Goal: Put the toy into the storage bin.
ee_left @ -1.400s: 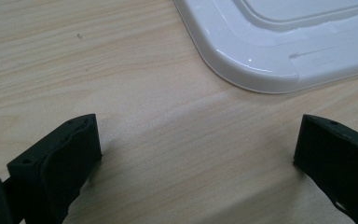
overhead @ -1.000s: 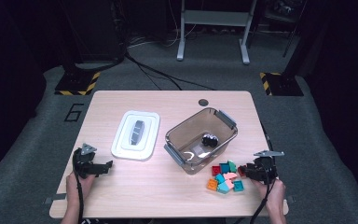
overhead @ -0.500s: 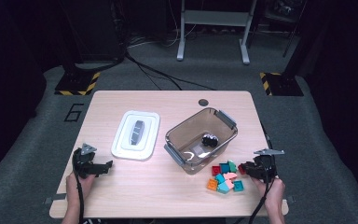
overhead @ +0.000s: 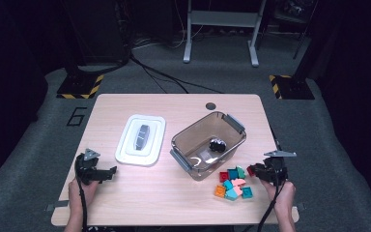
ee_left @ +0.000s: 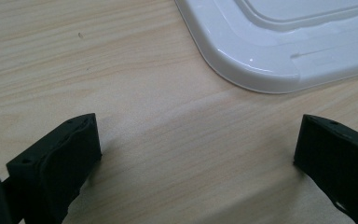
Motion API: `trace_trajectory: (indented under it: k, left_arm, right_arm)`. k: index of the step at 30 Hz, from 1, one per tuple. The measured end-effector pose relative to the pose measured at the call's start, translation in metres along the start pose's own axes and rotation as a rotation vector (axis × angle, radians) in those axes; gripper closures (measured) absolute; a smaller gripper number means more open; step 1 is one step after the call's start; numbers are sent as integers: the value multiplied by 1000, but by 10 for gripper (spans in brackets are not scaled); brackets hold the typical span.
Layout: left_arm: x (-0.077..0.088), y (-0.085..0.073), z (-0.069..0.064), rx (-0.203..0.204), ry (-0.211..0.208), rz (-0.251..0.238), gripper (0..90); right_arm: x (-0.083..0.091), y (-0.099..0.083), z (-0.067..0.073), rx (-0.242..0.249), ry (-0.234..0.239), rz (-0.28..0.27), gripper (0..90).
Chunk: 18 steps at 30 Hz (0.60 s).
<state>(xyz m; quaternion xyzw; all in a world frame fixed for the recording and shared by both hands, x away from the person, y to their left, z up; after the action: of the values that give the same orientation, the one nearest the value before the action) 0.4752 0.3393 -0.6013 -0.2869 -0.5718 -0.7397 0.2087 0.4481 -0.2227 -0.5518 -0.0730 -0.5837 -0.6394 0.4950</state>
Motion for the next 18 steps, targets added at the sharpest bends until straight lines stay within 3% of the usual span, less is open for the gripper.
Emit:
trace_trajectory:
  k: [18]
  left_arm:
    - [0,0,0,-3,0,3,2]
  right_arm:
    - [20,32,-1,1,2,-43,691]
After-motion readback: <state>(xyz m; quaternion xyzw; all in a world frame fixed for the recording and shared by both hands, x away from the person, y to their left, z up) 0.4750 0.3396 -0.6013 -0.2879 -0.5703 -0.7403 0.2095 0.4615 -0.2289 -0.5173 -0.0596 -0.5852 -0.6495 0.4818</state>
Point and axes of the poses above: each handheld gripper's, and its own axes: x roughly backward along the jaws, y roughly out of its top, z roughly to its left, the point moved 10 cm from there along -x, roughly forward along the jaws, and after that the axes turned 15 degrees about y, right-handed, at the moved point
